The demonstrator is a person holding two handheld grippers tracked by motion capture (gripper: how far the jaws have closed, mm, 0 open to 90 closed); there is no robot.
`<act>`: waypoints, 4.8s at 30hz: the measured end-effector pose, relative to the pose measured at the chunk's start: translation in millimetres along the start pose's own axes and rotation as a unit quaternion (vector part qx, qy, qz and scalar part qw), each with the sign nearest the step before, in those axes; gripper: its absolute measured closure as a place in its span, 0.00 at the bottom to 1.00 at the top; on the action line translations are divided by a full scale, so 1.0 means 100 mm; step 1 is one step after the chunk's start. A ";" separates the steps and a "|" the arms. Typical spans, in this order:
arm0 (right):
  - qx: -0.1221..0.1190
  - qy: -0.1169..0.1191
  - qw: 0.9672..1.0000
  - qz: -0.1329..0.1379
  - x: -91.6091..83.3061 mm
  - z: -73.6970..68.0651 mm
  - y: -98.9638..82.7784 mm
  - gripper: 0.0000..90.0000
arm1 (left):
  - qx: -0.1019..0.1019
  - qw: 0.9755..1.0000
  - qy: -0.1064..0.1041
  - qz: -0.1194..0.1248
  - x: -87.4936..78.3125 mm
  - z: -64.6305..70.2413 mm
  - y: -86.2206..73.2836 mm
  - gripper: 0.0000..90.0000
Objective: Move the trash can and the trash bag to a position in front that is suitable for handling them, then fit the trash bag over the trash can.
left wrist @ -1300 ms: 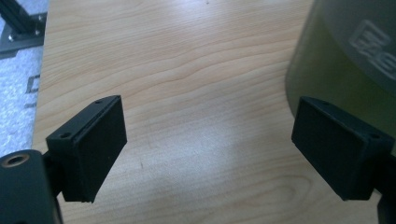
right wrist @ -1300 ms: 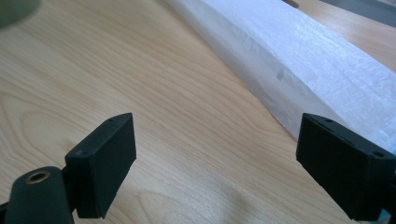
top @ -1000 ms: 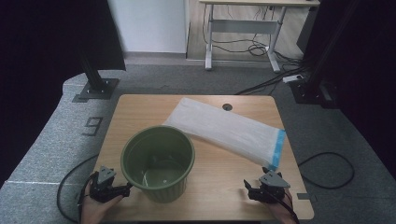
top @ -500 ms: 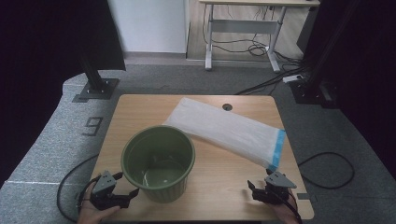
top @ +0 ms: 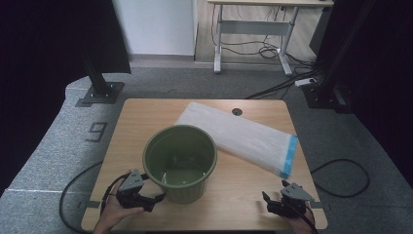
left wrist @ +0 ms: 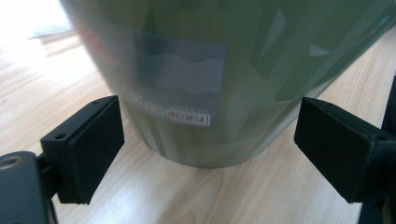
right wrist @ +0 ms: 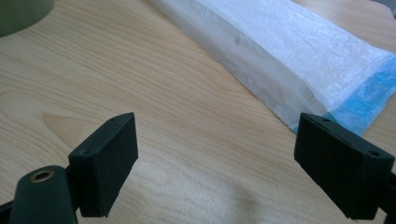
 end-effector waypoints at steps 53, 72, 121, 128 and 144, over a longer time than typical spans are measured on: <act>0.021 0.039 0.999 -0.029 0.91 0.16 0.65 0.13 | -0.067 0.988 0.125 -0.058 -0.03 -0.35 -0.42 0.11; 0.009 0.055 0.995 -0.082 1.85 0.13 0.95 0.38 | -0.077 0.987 0.122 -0.073 0.06 -0.41 -0.48 0.11; 0.005 0.082 0.996 -0.039 0.95 -0.14 0.80 0.52 | -0.082 0.987 0.123 -0.068 0.10 -0.40 -0.49 0.15; -0.017 0.098 0.993 -0.060 1.18 -0.26 0.84 0.54 | -0.089 0.984 0.136 -0.067 0.09 -0.43 -0.50 0.15; -0.011 0.100 0.991 -0.091 1.45 -0.30 0.78 0.78 | -0.094 0.983 0.142 -0.068 0.08 -0.47 -0.53 0.15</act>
Point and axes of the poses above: each handheld gripper's, and its own axes: x roughly forward along the jaws, y roughly out of its top, z roughly to its right, the point moved 6 cm from there along x, roughly forward along the jaws, and after that the axes turned 8 degrees about y, right-handed, at the moved point
